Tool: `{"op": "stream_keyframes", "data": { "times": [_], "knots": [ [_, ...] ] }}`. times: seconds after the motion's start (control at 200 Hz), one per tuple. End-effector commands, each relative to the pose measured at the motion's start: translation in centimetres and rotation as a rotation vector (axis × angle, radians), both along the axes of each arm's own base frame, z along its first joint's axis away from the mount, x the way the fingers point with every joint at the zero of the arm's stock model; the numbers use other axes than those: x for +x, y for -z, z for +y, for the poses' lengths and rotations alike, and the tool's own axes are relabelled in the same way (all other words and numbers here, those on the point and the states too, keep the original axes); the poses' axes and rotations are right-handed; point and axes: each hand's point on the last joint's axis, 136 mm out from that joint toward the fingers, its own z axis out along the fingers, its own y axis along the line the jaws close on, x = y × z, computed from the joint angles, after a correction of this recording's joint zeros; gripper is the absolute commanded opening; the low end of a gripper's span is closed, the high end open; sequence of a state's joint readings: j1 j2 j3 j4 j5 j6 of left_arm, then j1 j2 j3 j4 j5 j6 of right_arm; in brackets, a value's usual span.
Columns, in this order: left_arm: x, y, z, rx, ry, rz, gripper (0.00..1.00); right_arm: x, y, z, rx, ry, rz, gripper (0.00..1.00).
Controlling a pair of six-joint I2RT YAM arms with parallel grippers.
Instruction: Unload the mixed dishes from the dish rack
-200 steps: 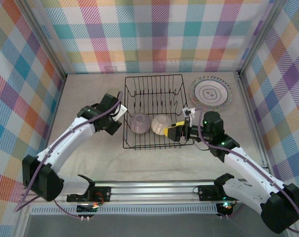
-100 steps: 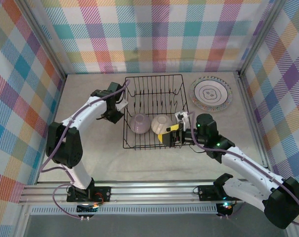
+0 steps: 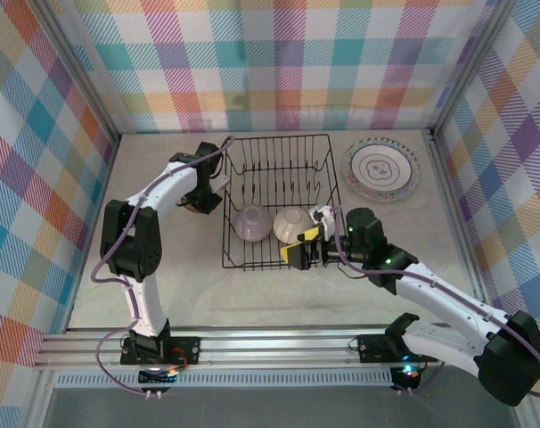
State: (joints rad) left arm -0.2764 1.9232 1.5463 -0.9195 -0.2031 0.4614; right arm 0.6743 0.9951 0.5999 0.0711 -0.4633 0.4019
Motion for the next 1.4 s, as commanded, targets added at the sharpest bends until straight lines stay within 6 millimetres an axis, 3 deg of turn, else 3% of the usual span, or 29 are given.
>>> {"op": "stream_keyframes", "data": {
  "times": [0.0, 0.32, 0.825, 1.275, 1.395],
  "knots": [
    [0.7, -0.6, 0.5, 0.013, -0.007, -0.003, 0.00, 0.1, -0.4, 0.3, -0.012, -0.010, -0.037, 0.99],
    [1.6, 0.2, 0.6, -0.005, -0.025, 0.020, 0.00, 0.0, -0.1, 0.5, -0.028, -0.012, -0.045, 0.99],
    [1.7, 0.1, 0.3, -0.026, -0.033, 0.035, 0.08, -0.1, -0.2, 0.5, -0.036, -0.013, -0.053, 0.99],
    [1.8, 1.2, 0.1, -0.039, -0.046, 0.080, 0.10, -0.1, -0.1, 0.5, -0.040, -0.011, -0.055, 0.99],
    [1.9, 1.2, 0.1, -0.038, -0.048, 0.078, 0.15, -0.1, -0.1, 0.5, -0.041, -0.012, -0.056, 0.99]
  ]
}}
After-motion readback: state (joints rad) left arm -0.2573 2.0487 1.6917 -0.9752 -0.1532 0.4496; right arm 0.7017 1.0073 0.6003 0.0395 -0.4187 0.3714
